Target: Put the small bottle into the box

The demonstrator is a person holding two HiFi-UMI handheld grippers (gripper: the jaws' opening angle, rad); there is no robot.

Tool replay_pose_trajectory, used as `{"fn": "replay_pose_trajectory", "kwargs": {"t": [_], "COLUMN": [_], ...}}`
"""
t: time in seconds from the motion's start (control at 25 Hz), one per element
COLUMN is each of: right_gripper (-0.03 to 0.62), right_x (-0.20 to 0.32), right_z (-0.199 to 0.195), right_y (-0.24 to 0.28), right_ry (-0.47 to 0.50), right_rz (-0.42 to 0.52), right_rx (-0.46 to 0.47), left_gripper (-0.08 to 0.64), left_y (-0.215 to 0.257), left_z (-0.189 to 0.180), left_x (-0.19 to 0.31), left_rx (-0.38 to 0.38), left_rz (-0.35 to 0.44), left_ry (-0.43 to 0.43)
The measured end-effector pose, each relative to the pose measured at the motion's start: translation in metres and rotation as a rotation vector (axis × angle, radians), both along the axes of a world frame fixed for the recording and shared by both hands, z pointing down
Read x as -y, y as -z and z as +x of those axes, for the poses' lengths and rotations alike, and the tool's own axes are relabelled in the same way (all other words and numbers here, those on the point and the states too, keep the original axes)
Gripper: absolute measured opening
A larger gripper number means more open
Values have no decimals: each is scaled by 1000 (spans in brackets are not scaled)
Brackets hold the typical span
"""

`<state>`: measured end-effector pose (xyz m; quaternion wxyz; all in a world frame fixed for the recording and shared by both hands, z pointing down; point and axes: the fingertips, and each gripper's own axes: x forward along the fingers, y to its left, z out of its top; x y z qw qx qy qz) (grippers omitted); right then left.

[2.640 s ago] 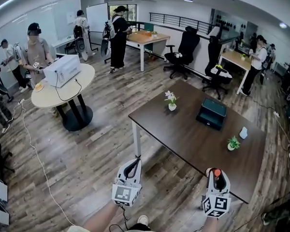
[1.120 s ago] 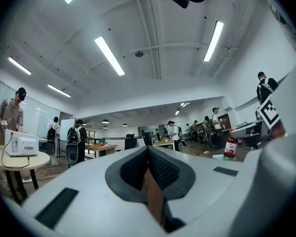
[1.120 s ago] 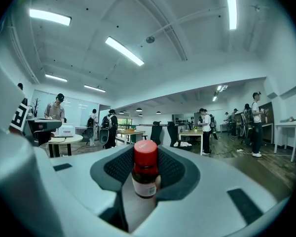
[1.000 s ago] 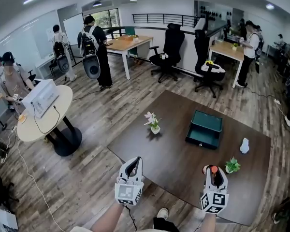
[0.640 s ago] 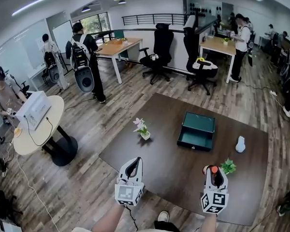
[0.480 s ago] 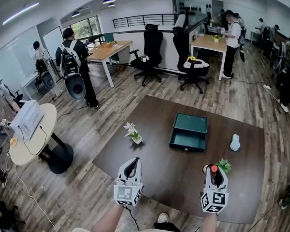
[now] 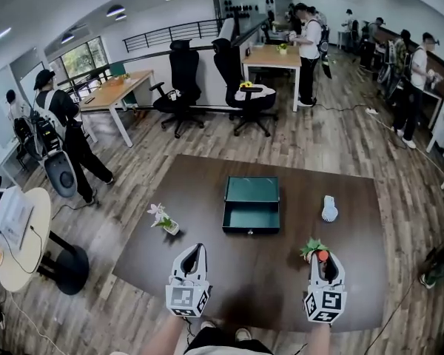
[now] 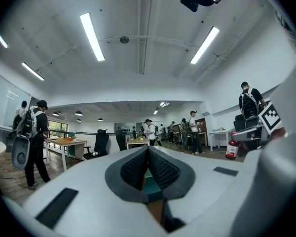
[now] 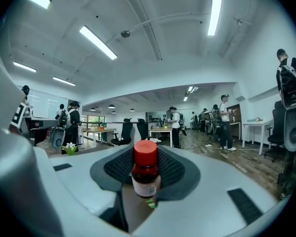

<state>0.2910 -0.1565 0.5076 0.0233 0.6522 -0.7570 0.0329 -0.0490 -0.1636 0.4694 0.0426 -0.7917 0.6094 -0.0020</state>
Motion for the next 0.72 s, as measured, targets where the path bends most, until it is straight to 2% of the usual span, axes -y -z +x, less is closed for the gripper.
{"fn": "replay_pose_trajectory", "kwargs": {"t": [0.32, 0.72], "right_gripper": [143, 143], "right_x": [18, 56], "right_z": [13, -13], "right_y": [13, 44], "right_ry": [-125, -241], "right_rz": [3, 60], "right_rx": [-42, -63], "left_gripper": [2, 2], "left_y": [2, 19], "left_z": [16, -6], "left_x": [64, 139], "left_rx": [-29, -9], "left_rz": [20, 64], "left_ry": [-125, -243]}}
